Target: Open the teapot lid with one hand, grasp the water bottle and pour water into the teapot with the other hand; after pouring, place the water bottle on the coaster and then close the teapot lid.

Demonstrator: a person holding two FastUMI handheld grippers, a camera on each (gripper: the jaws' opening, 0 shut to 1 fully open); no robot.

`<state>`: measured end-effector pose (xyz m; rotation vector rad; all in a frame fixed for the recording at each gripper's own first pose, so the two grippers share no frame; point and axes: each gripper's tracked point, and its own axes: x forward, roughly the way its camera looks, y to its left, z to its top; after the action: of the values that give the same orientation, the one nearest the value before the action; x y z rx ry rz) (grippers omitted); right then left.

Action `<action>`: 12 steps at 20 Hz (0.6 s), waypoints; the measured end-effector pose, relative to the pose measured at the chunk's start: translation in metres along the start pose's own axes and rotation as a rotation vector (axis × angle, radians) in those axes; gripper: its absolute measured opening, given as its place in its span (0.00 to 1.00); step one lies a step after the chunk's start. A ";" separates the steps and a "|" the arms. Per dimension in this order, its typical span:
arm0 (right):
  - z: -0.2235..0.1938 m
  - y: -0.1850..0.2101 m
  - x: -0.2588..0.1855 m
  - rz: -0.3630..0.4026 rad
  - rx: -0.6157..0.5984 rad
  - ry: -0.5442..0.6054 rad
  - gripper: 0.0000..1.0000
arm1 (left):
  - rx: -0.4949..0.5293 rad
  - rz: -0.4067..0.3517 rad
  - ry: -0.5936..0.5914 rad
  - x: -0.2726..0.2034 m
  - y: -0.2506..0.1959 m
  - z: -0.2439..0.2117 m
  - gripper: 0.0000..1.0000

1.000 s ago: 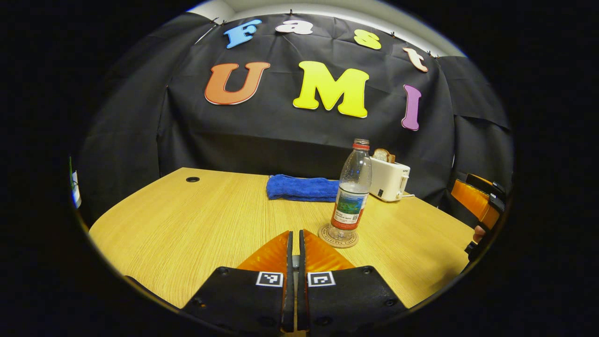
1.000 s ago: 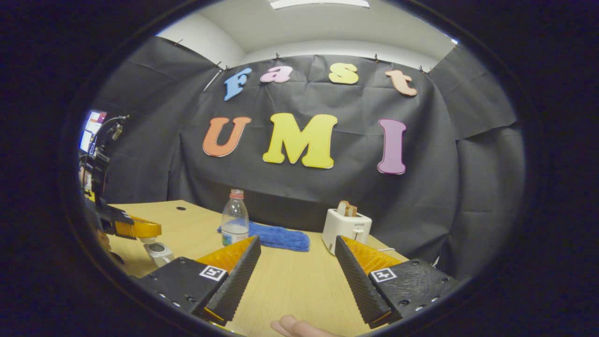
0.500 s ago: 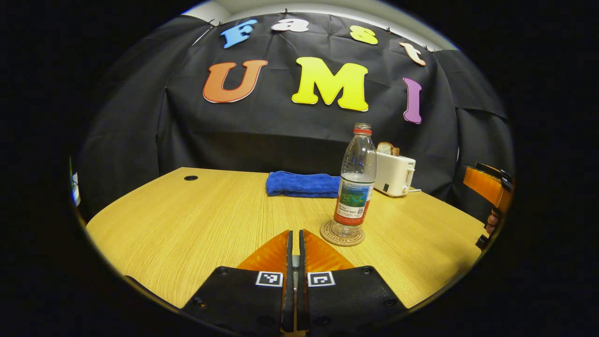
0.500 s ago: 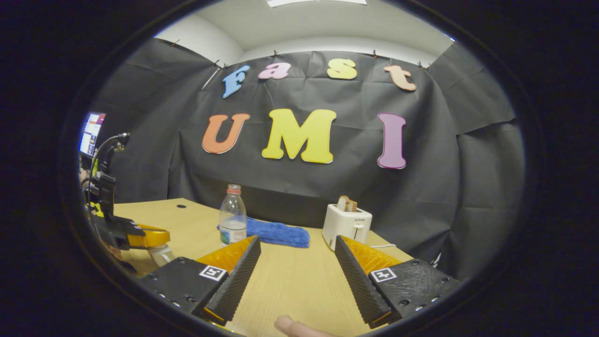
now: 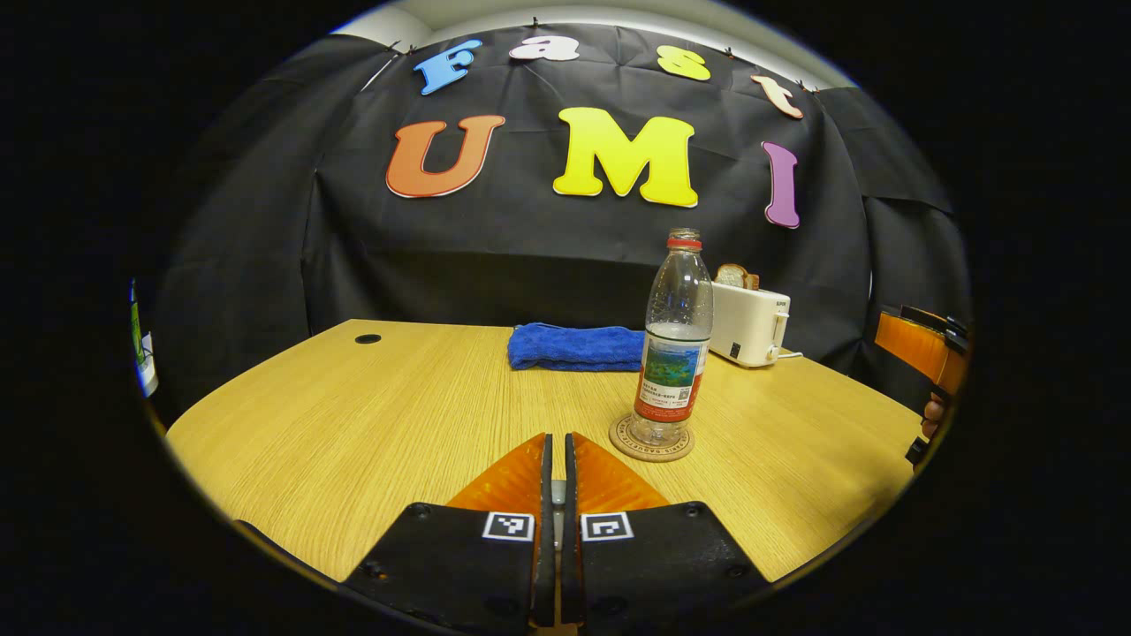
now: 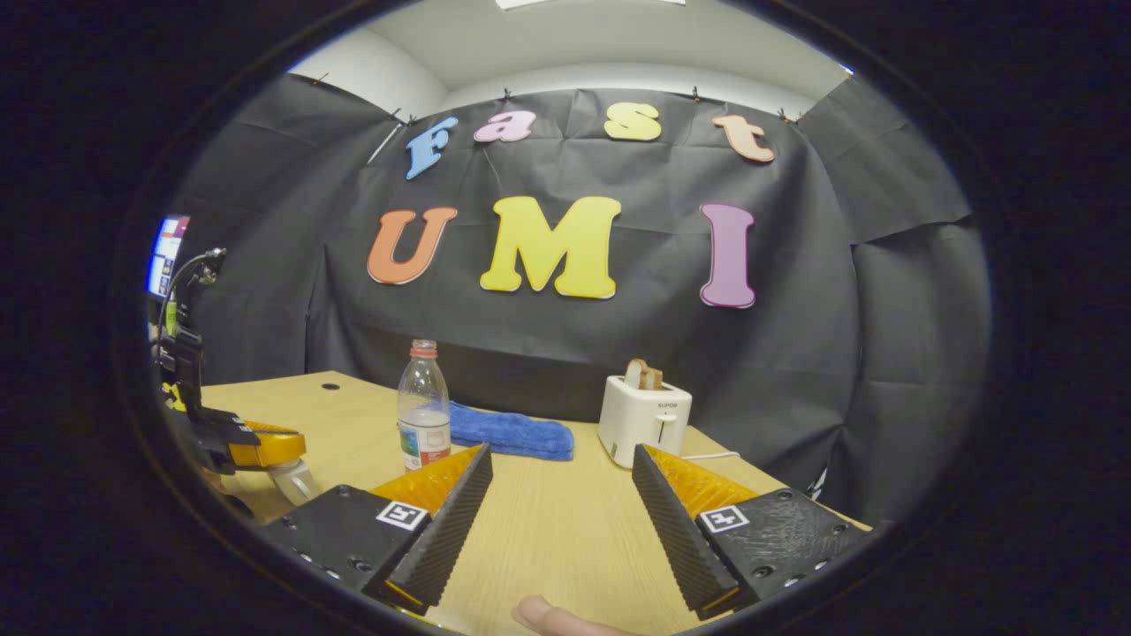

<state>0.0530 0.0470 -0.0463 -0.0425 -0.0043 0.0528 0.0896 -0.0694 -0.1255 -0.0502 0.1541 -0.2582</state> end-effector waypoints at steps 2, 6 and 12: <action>-0.002 -0.001 0.001 -0.003 0.002 0.007 0.98 | 0.013 0.001 0.005 0.000 -0.001 0.000 0.07; -0.001 -0.001 -0.003 -0.011 0.004 0.016 0.95 | 0.040 0.001 0.024 -0.002 -0.005 0.000 0.13; 0.010 0.008 -0.014 -0.007 -0.015 -0.001 0.98 | 0.110 0.032 0.001 -0.018 -0.008 0.022 0.60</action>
<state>0.0391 0.0543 -0.0370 -0.0578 -0.0054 0.0458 0.0735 -0.0716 -0.1005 0.0614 0.1410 -0.2339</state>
